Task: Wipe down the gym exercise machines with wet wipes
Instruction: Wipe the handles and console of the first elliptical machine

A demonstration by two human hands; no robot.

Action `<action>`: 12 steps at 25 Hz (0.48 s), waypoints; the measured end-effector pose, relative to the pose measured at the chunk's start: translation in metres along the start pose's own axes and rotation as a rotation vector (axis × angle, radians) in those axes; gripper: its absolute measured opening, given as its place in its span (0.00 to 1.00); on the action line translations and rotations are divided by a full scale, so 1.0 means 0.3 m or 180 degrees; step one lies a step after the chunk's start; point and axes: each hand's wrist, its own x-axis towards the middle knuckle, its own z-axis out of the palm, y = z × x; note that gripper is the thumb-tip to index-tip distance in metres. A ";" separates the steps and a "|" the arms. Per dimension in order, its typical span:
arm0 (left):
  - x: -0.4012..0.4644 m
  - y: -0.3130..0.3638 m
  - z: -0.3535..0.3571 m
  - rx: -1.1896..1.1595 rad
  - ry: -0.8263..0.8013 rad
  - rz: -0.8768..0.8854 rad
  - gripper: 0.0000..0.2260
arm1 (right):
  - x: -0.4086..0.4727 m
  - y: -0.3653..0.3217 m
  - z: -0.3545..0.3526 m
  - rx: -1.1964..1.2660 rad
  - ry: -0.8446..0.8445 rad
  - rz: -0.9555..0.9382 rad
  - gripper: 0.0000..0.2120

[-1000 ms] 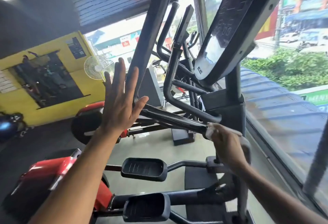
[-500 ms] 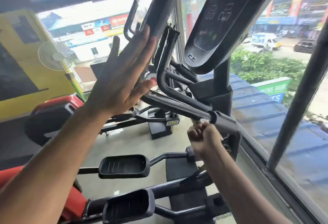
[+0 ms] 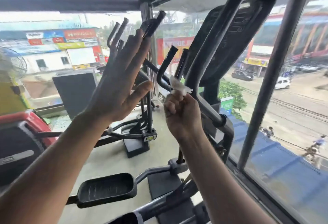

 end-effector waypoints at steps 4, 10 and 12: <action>-0.090 -0.058 0.039 -0.0003 -0.0255 -0.0172 0.34 | 0.007 0.046 -0.071 -0.1685 0.0150 -0.0399 0.13; -0.223 -0.241 0.191 -0.0187 -0.0484 -0.0257 0.33 | 0.019 0.048 -0.277 -0.3236 0.0654 -0.1069 0.11; -0.236 -0.295 0.246 -0.0272 -0.0564 -0.0245 0.33 | 0.056 0.068 -0.276 -0.3683 0.0756 -0.1268 0.15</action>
